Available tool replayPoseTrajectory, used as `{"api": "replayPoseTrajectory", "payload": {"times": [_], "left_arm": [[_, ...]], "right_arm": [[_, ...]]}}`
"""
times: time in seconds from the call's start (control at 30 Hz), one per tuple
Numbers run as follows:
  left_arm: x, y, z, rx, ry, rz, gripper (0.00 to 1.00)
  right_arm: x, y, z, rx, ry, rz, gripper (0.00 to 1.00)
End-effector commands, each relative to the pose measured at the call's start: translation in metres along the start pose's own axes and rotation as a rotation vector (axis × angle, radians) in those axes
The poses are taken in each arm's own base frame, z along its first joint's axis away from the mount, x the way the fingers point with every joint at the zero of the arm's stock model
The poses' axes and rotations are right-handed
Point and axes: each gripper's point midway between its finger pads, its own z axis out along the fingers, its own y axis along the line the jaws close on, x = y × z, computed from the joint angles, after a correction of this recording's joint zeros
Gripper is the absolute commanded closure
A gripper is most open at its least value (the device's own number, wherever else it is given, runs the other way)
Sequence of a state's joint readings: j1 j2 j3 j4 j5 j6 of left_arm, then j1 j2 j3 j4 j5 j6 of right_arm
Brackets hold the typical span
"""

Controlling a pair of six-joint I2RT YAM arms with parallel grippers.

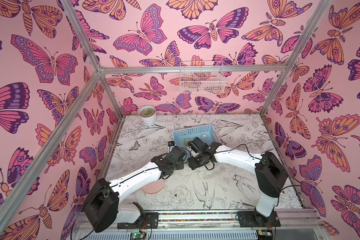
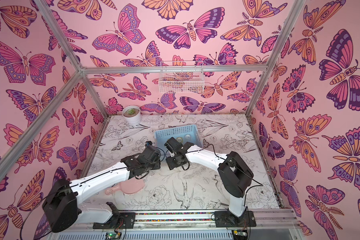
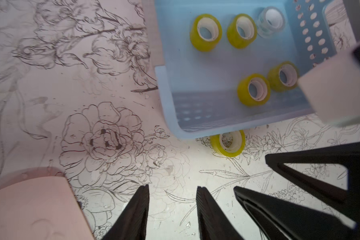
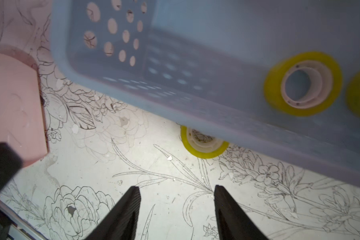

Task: Put the transparent tape into the storage box
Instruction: Pick up the tape from the center of the board.

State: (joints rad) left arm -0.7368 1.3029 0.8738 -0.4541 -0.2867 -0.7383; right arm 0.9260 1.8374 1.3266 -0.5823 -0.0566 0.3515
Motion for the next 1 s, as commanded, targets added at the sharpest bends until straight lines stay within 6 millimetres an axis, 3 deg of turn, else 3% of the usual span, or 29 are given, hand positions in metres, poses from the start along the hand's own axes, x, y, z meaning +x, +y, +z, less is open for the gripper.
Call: {"api": "replayPoseTrajectory", "payload": {"times": [0.0,0.47,0.97], "left_arm": [[-0.002,0.024,-0.014,-0.046,-0.015,-0.029,0.57],[0.000,0.041,-0.029,-0.037,-0.048,-0.091,0.56],[-0.003,0.038,-0.027,-0.041,-0.042,-0.091,0.56]], "right_arm": [[0.003,0.000,0.011,0.021,0.025,-0.052,0.38],[0.005,0.011,0.032,0.080,0.012,-0.355,0.38],[0.013,0.001,0.058,0.173,0.005,-0.556,0.40]]}}
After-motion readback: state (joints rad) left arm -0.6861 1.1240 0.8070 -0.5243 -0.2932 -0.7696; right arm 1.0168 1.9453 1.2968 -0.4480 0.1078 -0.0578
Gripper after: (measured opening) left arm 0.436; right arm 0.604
